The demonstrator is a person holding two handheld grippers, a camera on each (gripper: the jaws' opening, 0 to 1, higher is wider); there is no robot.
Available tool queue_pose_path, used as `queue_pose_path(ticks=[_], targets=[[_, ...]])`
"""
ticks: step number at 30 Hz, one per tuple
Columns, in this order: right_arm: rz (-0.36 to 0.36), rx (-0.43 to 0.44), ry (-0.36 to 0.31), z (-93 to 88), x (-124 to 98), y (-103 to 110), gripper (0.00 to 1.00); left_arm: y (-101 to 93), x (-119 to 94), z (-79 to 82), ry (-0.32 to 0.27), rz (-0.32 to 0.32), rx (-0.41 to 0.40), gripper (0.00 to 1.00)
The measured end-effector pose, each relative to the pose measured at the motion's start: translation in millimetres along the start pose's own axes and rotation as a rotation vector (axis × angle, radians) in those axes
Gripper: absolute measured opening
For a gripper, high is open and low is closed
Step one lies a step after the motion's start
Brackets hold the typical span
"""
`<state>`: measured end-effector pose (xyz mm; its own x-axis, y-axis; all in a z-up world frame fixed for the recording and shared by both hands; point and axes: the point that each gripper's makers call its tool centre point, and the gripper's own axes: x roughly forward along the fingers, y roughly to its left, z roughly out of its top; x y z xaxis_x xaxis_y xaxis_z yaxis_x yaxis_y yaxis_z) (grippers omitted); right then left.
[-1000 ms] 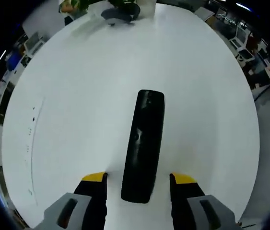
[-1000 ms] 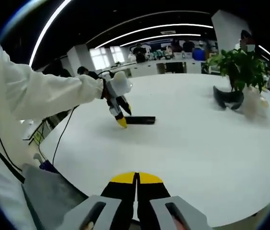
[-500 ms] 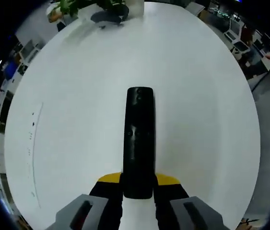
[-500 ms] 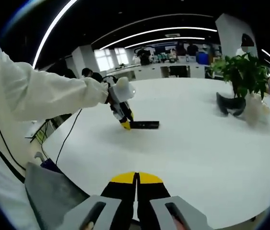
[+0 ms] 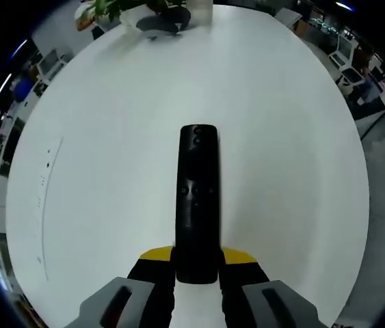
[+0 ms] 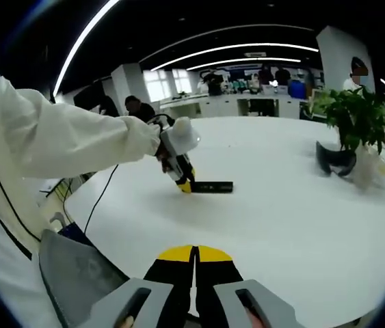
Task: Press the specified remote control buttons in sequence, fully releasing each button before pressing the next.
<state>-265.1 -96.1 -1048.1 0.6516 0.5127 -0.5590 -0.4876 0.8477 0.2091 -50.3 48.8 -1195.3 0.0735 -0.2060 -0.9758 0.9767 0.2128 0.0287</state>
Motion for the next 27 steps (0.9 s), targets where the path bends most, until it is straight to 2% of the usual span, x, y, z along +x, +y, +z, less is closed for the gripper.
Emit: queue_pose_path(ticks=[5,22,27], targets=[[0.004,-0.02,-0.003,1.4,-3,7,0.0,-5.6,0,-2.1,-0.002,-0.002,-0.002,0.22],[0.035,-0.032,-0.021,2.7,-8,24,0.0,-46.6,-1,-8.7,0.062,-0.002,0.025,0.22],[0.035,-0.041,-0.024,1.3,-9,29,0.0,-56.0,-3,-11.3,0.05,-0.002,0.011,0.22]])
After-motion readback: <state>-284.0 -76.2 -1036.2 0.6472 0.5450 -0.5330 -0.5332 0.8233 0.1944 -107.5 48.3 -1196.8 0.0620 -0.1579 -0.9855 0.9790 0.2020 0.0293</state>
